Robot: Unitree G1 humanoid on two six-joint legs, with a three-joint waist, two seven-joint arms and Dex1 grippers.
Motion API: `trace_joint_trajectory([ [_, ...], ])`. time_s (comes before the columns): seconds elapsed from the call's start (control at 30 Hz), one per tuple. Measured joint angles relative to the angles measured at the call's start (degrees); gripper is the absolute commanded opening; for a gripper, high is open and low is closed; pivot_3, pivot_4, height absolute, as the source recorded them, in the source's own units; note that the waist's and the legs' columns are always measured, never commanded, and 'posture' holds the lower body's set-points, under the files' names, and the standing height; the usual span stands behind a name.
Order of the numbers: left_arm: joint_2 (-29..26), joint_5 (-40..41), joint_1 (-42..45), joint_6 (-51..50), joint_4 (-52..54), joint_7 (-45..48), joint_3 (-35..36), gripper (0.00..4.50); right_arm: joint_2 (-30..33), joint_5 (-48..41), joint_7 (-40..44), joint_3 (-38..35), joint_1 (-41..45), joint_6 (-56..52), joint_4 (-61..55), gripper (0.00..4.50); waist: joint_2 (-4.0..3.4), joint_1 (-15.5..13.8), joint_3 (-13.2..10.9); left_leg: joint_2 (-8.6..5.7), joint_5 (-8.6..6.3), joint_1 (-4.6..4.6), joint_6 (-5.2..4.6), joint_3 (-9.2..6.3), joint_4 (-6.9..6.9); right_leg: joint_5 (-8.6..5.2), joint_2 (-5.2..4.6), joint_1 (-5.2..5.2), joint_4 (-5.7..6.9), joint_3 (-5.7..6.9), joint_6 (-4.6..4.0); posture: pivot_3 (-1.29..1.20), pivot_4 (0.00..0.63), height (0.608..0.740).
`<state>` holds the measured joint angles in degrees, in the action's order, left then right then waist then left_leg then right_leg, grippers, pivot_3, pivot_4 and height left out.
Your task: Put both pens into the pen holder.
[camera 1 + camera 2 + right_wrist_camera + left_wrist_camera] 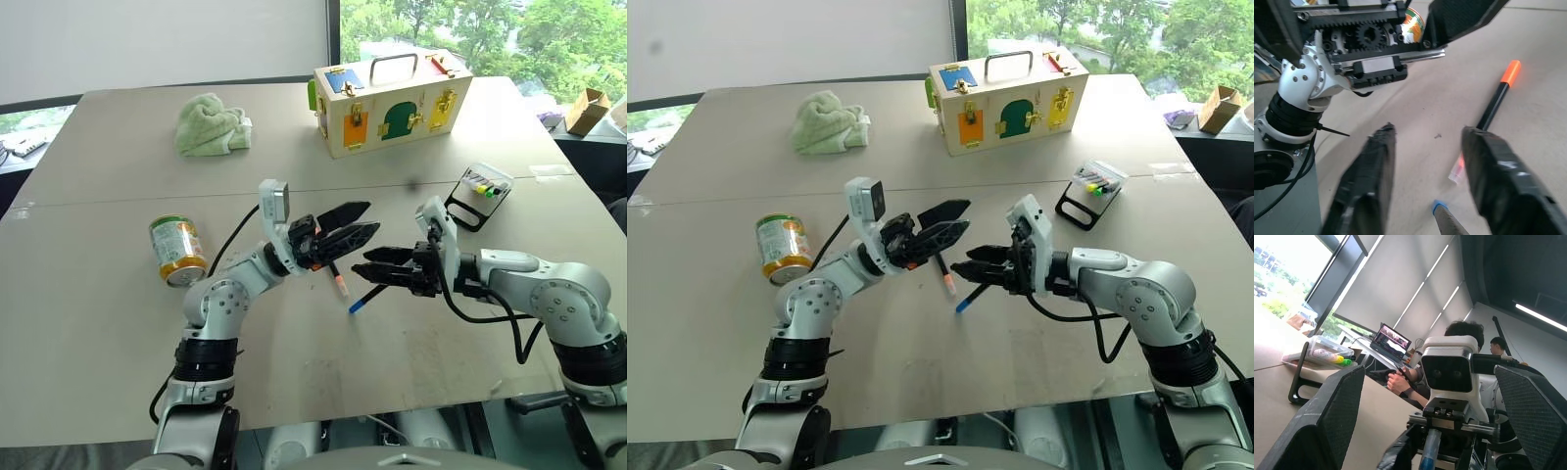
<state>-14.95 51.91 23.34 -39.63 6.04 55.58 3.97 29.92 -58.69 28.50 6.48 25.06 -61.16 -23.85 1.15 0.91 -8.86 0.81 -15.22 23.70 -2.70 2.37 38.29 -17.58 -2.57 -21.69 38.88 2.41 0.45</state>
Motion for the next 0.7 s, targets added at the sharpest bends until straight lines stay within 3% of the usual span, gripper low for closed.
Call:
trace_joint_trajectory([
  [0.07, -0.28, -0.05, 0.0, 0.07, 0.0, -0.16, 0.01, 4.5, -0.75, 0.15, 0.03, -0.5, -0.53, 0.11, 0.01, 0.03, 0.0, -0.06, 0.0, 0.0, 0.0, 0.0, 0.0, 0.0, 0.0, 0.0, 0.0, 0.0, 0.01, 0.01, 0.0, 0.0, 0.15, 0.74],
  [0.27, -0.74, -0.22, -0.03, 0.48, 0.0, -0.71, 0.06, 4.5, -4.47, -1.87, -1.74, -2.54, -1.21, -0.86, 0.18, 0.03, -0.01, -0.15, 0.0, -0.02, 0.0, 0.02, 0.0, 0.0, 0.01, 0.0, -0.03, -0.01, 0.0, 0.01, 0.0, 0.0, 0.15, 0.74],
  [0.4, -1.35, -1.05, -0.09, 1.47, -0.09, -0.94, 0.51, 4.5, -5.52, -4.55, -2.65, -3.41, -1.25, -1.98, 0.18, 0.98, -0.02, -0.3, -0.01, -0.04, 0.0, 0.03, 0.0, 0.0, 0.02, 0.0, -0.05, 0.0, 0.0, 0.02, 0.0, 0.0, 0.15, 0.74],
  [0.43, -1.59, -1.18, -0.09, 1.76, -0.22, -0.99, 0.62, 4.5, -5.59, -4.91, -2.88, -3.68, -1.25, -2.24, 0.18, 1.73, -0.02, -0.31, -0.01, -0.04, 0.0, 0.03, 0.0, 0.0, 0.02, 0.0, -0.06, 0.0, 0.0, 0.02, 0.0, 0.0, 0.15, 0.74],
  [0.5, -1.67, -1.25, -0.09, 2.14, -0.42, -1.01, 0.64, 4.5, -5.66, -5.3, -3.31, -4.15, -1.25, -2.45, 0.18, 2.75, -0.02, -0.31, -0.01, -0.05, 0.0, 0.03, 0.0, 0.0, 0.02, 0.0, -0.06, 0.0, 0.0, 0.03, 0.0, 0.0, 0.15, 0.74],
  [0.7, -2.01, -1.27, -0.07, 2.91, -0.85, -1.09, 1.09, 4.5, -5.14, -5.18, -4.1, -5.06, -1.25, -2.49, 0.2, 2.91, -0.02, -0.3, -0.01, -0.05, 0.0, 0.03, 0.0, 0.0, 0.02, 0.0, -0.05, -0.01, 0.01, 0.03, 0.0, 0.0, 0.15, 0.74],
])
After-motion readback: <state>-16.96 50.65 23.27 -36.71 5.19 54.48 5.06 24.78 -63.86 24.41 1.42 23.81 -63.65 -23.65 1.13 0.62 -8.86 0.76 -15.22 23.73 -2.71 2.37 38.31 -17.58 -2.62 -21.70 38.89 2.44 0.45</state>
